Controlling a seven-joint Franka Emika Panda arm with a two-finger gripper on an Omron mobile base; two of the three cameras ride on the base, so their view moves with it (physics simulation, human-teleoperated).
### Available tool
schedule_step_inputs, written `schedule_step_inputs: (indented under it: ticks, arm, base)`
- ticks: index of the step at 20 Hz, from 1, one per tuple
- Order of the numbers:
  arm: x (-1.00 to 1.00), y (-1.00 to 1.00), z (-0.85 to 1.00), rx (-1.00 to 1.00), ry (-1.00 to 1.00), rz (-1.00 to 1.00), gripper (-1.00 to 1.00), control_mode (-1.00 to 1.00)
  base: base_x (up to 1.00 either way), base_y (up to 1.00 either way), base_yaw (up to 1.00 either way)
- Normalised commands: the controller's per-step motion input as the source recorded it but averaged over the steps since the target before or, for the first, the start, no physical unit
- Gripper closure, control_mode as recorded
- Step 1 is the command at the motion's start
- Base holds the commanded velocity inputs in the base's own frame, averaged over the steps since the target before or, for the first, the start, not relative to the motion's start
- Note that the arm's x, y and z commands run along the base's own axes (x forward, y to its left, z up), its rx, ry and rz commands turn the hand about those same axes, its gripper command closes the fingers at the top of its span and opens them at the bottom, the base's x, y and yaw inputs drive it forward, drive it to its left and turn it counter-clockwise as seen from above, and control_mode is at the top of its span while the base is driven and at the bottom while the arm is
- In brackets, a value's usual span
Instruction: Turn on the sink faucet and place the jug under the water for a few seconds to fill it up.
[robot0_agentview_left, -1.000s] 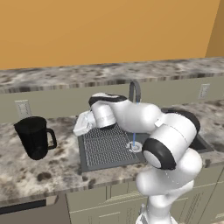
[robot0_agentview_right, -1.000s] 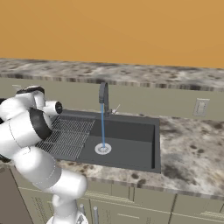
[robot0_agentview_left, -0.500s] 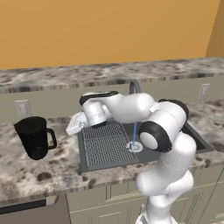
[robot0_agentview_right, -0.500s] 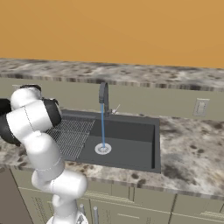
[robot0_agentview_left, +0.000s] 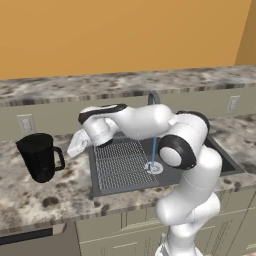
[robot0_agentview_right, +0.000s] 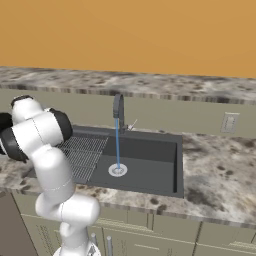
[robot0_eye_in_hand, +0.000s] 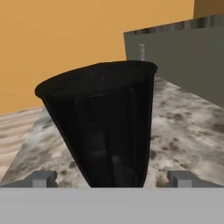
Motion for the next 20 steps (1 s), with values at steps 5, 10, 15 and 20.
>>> schedule_step_inputs:
  ticks: [5,10,15,20]
  arm:
    - [0.00,0.27,-0.04,-0.07,0.00,0.03,-1.00,-1.00]
    - [0.00,0.16,0.00,-0.04,0.00,0.01,-1.00,-1.00]
    - [0.00,0.21,-0.03,-0.04,0.00,0.00,-1.00,-1.00]
    - [0.00,0.23,-0.11,-0.05,0.00,0.00,1.00,-1.00]
  base:
    - [0.00,0.00,0.00]
    - [0.00,0.00,0.00]
    - [0.00,0.00,0.00]
    - [0.00,0.00,0.00]
